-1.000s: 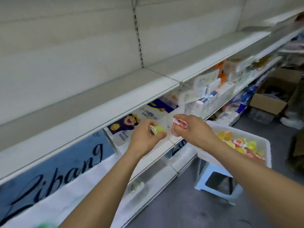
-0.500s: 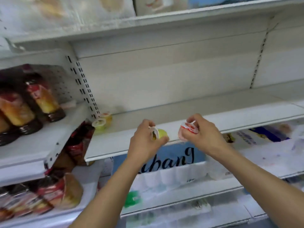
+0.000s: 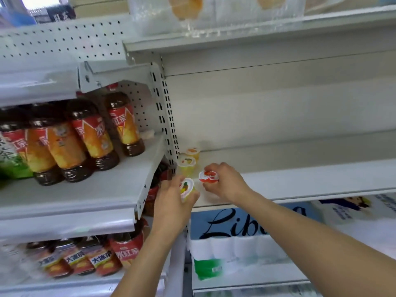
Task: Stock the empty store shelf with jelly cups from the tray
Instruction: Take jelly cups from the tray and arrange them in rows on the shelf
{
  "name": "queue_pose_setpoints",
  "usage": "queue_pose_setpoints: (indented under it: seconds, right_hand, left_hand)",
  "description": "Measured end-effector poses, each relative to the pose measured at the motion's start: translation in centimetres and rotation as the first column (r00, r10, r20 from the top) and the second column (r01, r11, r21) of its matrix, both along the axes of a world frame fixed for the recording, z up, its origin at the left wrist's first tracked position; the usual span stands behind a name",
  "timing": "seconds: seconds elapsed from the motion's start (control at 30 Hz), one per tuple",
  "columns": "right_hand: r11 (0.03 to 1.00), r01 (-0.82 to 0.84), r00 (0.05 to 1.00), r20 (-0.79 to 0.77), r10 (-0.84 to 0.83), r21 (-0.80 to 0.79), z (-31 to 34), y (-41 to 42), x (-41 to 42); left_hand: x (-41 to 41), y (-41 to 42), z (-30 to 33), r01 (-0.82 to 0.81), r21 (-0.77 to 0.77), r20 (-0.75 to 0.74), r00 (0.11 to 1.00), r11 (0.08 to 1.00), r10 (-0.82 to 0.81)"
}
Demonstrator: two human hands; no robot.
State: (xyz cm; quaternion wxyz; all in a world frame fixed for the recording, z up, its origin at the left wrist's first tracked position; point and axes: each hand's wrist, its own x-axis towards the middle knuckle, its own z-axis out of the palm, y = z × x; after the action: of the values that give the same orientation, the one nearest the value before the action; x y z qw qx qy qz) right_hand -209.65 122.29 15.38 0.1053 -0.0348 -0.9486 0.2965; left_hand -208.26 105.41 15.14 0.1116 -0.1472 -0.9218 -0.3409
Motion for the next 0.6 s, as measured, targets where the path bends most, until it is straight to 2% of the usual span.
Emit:
queue_pose_setpoints:
  seconds: [0.27,0.6]
  right_hand:
    - [1.000,-0.005,0.999,-0.052,0.007,0.023,-0.4,-1.4,-2.5]
    - [0.997,-0.010,0.998,-0.063,0.015,0.079,-0.2,-0.5,0.3]
  left_hand:
    - [-1.9,-0.5,-1.0,-0.038,0.129,0.072,0.997,0.991,0.029]
    - [-4.0,0.5,-2.6,-0.089,-0.028,-0.011,0.996,0.996,0.088]
